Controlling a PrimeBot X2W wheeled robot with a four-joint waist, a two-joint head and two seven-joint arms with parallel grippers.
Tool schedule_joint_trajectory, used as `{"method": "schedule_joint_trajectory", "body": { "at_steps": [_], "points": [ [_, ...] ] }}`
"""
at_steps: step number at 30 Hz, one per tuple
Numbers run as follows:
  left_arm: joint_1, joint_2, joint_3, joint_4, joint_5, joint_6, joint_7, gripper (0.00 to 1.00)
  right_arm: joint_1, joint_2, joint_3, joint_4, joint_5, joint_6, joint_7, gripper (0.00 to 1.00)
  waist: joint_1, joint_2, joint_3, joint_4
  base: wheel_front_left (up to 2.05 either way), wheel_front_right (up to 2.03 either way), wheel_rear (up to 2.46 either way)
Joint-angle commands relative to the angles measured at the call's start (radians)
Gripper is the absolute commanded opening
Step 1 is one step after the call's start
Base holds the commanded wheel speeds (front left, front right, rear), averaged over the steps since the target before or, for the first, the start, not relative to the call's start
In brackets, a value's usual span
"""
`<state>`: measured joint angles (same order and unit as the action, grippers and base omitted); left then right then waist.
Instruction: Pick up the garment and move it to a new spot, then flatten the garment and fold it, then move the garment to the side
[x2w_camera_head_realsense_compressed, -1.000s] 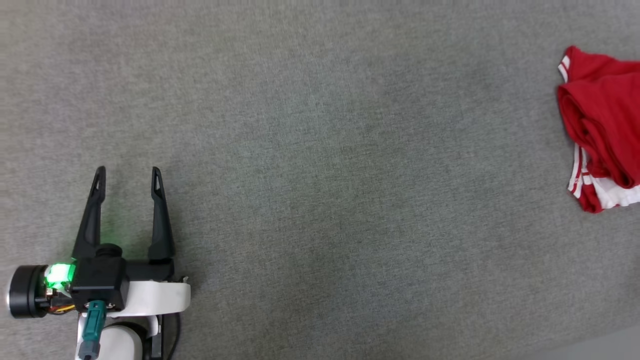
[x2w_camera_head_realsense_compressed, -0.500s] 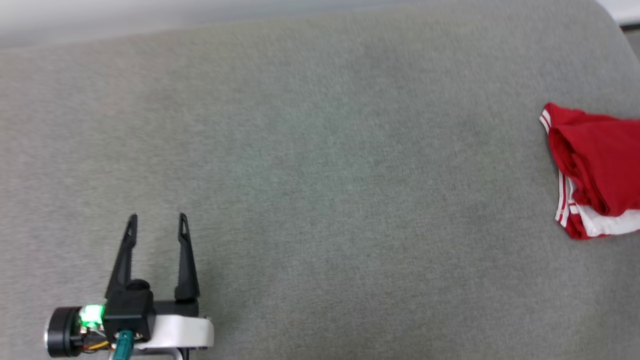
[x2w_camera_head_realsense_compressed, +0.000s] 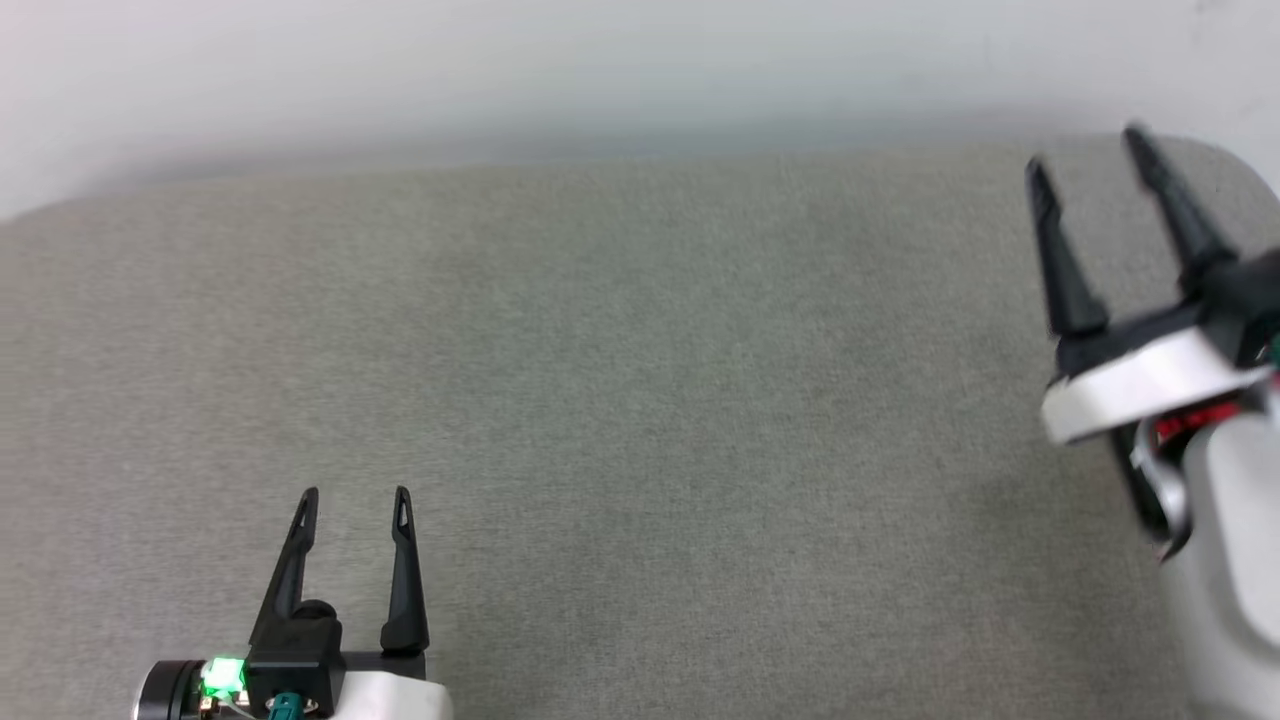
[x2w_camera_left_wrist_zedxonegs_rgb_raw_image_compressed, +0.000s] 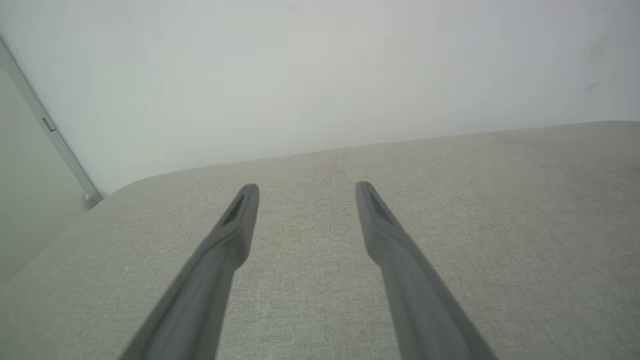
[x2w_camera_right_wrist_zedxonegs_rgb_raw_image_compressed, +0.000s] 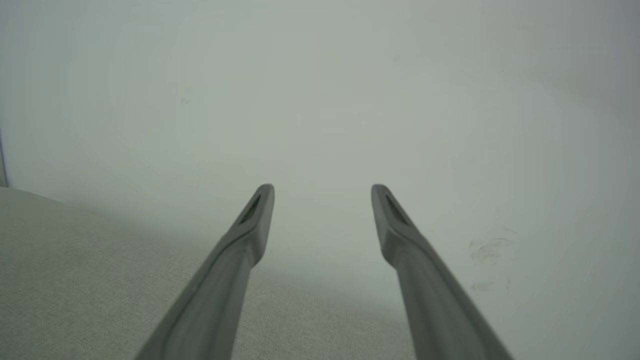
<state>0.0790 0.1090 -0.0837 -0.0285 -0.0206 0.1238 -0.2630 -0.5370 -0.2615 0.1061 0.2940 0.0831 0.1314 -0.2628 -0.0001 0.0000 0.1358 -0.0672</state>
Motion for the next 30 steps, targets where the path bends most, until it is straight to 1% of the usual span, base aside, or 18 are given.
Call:
{"method": "schedule_joint_trajectory", "body": {
  "at_steps": [1, 7, 8, 16, 24, 30],
  "points": [
    [0.016, -0.006, 0.0, 0.008, -0.001, -0.002, -0.002, 1.0, 0.063, 0.028, -0.006, -0.022, 0.008, -0.002, -0.002, 1.0, 0.0001, 0.0, -0.03, 0.02, 0.0, 0.0, 0.0],
    [0.035, -0.011, 0.003, 0.027, -0.008, -0.007, -0.002, 1.0, 0.238, 0.091, -0.04, -0.058, 0.021, -0.002, -0.002, 1.0, 0.0001, 0.0, -0.066, 0.03, 0.0, 0.0, 0.0],
    [0.035, -0.011, 0.003, 0.027, -0.008, -0.007, -0.002, 1.0, 0.238, 0.091, -0.04, -0.058, 0.021, -0.002, -0.002, 1.0, 0.0001, 0.0, -0.066, 0.03, 0.0, 0.0, 0.0],
    [0.074, -0.021, 0.008, 0.035, -0.012, -0.014, -0.002, 1.0, 0.453, 0.144, -0.083, -0.113, 0.027, -0.001, -0.002, 1.0, 0.0001, 0.0, -0.113, 0.03, 0.0, 0.0, 0.0],
    [0.104, -0.032, 0.01, 0.042, -0.016, -0.024, -0.002, 1.0, 0.602, 0.187, -0.124, -0.196, 0.023, -0.001, -0.002, 1.0, 0.0001, 0.0, -0.143, 0.044, 0.0, 0.0, 0.0],
    [0.124, -0.039, 0.014, 0.039, -0.02, -0.033, -0.002, 1.0, 0.67, 0.204, -0.135, -0.241, 0.022, -0.001, -0.002, 1.0, 0.0001, 0.0, -0.156, 0.045, 0.0, 0.0, 0.0]
  ]
}}
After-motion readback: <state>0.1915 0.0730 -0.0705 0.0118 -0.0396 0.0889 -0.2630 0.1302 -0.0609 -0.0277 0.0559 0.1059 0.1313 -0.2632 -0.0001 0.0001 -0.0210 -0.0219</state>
